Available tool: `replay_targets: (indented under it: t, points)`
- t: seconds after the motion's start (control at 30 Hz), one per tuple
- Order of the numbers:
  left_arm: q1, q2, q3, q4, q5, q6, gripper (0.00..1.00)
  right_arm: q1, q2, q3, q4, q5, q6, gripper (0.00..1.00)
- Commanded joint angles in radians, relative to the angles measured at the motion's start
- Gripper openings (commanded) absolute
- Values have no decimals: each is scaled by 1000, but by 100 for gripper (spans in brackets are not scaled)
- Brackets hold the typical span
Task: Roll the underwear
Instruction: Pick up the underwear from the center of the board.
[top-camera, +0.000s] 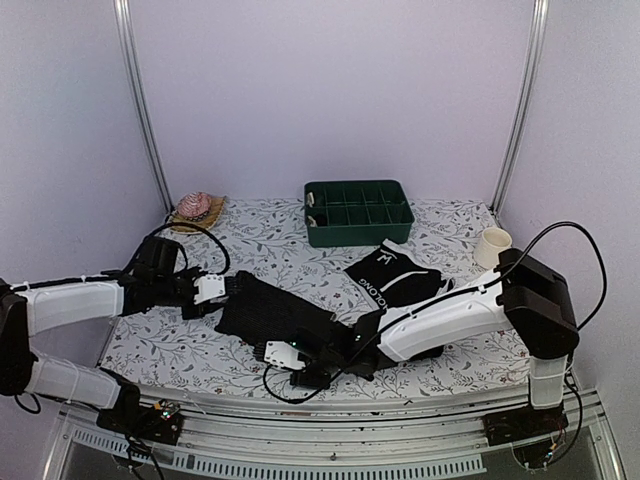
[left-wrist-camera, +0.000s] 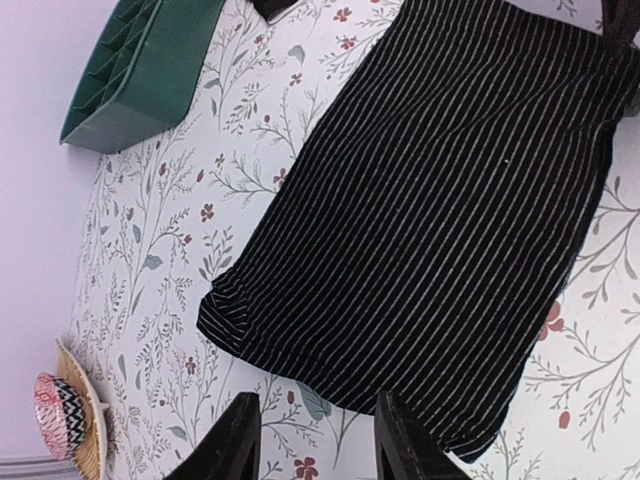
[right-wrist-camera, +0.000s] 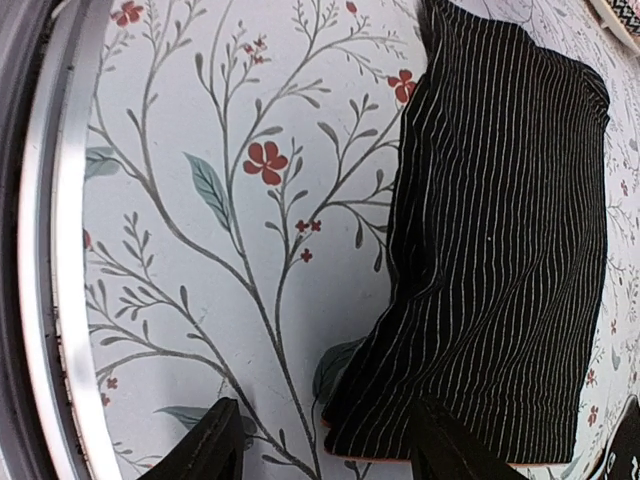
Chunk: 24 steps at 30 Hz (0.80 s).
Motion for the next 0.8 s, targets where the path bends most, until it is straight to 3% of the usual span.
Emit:
replay_targets:
  t: [0.0, 0.17, 0.27, 0.33, 0.47, 0.53, 0.77]
  points:
    - [12, -27, -46, 13, 30, 10, 42, 16, 78, 43, -26, 224, 24, 58]
    - [21, -51, -81, 27, 36, 16, 42, 22, 112, 51, -43, 272, 44, 58]
    - [28, -55, -90, 28, 43, 21, 42, 33, 134, 59, -52, 316, 47, 52]
    - [33, -54, -92, 28, 46, 26, 42, 39, 149, 68, -62, 331, 45, 44]
    - [43, -55, -93, 17, 62, 38, 42, 49, 150, 70, -67, 329, 39, 14]
    - [47, -53, -94, -1, 83, 58, 44, 50, 140, 63, -62, 305, 39, 5]
    - [31, -100, -166, -57, 197, 234, 47, 36, 81, 47, -58, 183, 20, 2]
